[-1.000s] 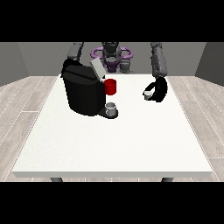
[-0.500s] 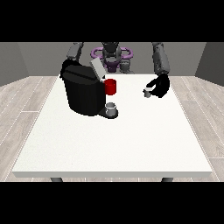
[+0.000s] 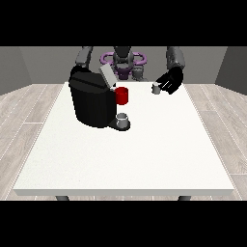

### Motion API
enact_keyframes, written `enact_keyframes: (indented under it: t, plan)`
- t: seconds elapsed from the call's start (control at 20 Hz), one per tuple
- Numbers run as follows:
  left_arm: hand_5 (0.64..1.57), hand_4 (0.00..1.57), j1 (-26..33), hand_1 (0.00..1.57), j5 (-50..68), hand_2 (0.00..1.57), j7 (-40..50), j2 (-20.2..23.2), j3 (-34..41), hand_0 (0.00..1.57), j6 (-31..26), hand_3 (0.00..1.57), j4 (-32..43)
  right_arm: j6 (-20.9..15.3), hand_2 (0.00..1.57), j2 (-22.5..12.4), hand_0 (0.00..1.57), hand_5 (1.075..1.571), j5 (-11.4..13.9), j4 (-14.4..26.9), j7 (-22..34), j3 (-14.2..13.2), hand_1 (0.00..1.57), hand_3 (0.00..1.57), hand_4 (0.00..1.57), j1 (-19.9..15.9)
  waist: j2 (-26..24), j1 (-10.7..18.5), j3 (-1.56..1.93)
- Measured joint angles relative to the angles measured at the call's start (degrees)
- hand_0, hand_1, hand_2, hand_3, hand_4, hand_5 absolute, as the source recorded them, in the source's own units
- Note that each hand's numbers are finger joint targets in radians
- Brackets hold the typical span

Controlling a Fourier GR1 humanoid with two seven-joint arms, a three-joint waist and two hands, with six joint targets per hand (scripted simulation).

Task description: Insert the coffee pod into the coffee machine and close the lid

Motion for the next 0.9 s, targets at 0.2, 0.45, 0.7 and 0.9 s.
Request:
enact_keyframes:
  t: [0.2,0.45,0.7,0.9]
  plan:
    - [1.571,0.57,-2.6,1.23,0.0,1.32,1.5,0.4,1.2,1.23,-0.6,1.29,-0.2,1.7,0.0,-1.1,0.0,1.571,-0.7,-0.9,1.2,0.1,0.0,0.0,0.41,-1.6,0.8,-1.8,-0.01]
    - [1.571,0.54,-5.6,1.26,-0.2,1.33,3.6,-0.2,1.8,1.26,-1.6,1.28,-0.9,2.1,0.0,-0.8,0.0,1.571,-0.7,-1.3,1.1,0.6,0.0,0.0,0.49,-2.3,0.9,-3.0,-0.02]
    - [1.571,0.51,-10.9,1.27,-0.2,1.31,6.6,1.0,3.4,1.27,-2.3,1.24,-1.0,2.3,0.0,-0.1,0.0,1.571,-0.6,-2.0,0.9,1.9,0.0,0.0,0.49,-3.1,2.1,-5.3,-0.02]
    - [1.571,0.47,-14.5,1.26,0.5,1.29,8.9,2.0,5.3,1.26,-3.0,1.22,0.0,2.1,0.0,0.0,0.0,1.571,-0.5,-4.3,2.4,3.6,0.0,0.0,0.53,-4.0,2.9,-7.6,-0.02]
